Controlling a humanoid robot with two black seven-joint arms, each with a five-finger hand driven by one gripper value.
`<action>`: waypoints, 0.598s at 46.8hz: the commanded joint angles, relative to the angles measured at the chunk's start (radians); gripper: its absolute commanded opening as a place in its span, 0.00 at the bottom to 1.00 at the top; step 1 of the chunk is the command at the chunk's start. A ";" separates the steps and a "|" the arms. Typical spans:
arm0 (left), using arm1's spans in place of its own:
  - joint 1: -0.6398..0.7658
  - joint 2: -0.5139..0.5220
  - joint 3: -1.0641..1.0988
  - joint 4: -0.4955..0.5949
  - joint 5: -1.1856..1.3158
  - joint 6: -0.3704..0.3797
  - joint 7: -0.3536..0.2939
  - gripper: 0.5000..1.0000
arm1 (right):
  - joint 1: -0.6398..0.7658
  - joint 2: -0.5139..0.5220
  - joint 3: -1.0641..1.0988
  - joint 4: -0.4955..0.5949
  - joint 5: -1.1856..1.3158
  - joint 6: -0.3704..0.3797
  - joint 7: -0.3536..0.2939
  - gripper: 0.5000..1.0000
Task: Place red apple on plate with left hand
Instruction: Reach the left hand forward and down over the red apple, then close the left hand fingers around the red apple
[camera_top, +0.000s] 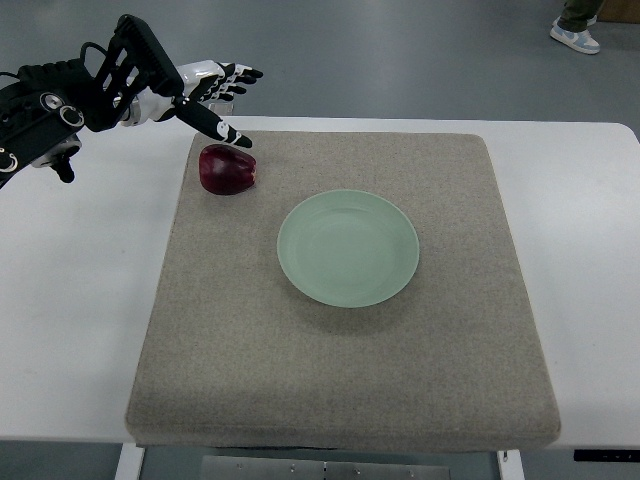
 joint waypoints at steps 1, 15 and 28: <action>-0.001 0.000 0.004 -0.014 0.101 0.000 -0.001 0.99 | 0.000 0.000 0.000 0.000 0.000 0.000 0.000 0.93; 0.000 -0.009 0.004 -0.029 0.372 0.008 -0.003 0.99 | 0.000 0.000 0.000 0.000 0.000 0.001 0.000 0.93; 0.020 -0.015 0.007 -0.020 0.451 0.016 -0.003 0.99 | 0.000 0.000 0.000 0.000 0.000 0.000 0.000 0.93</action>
